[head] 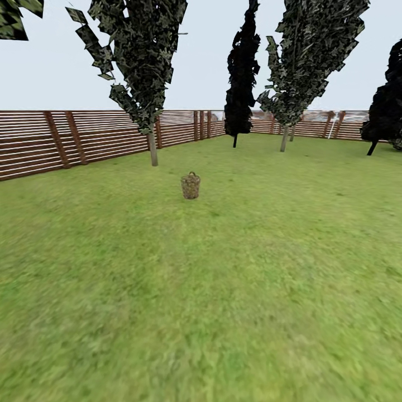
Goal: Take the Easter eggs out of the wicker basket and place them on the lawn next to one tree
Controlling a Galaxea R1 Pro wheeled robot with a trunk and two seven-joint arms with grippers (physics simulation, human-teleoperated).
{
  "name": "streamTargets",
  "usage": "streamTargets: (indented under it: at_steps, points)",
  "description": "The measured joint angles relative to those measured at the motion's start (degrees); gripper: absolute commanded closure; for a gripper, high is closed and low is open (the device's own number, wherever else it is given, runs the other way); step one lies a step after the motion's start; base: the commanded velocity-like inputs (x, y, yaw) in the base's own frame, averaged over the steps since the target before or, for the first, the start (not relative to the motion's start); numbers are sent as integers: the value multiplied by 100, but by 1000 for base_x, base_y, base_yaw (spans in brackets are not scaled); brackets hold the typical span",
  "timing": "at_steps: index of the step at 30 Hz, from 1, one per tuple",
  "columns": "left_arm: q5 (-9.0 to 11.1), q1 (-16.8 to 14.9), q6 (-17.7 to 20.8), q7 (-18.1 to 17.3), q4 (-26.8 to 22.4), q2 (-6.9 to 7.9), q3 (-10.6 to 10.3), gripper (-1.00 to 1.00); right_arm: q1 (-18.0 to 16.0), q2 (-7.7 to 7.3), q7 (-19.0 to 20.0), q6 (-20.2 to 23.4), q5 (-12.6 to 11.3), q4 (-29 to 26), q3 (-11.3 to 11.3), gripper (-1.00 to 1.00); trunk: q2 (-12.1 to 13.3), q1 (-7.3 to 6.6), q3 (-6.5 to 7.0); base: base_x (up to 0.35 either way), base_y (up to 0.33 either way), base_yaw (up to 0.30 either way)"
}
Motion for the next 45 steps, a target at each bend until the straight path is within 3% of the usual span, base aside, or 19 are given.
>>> streamTargets:
  at_steps: [21, 45]
  points:
    - [-8, 6, 0, -7, 0, 0, 0, -100, 0, 1, -8, -9, -8, -7, -8, -100, 0, 0, 0, 336, 0, 5]
    - [-8, 6, 1, -5, -1, 0, 0, -100, -1, 0, -8, -5, -8, -4, -17, -100, 0, 0, 0, 315, -130, 142]
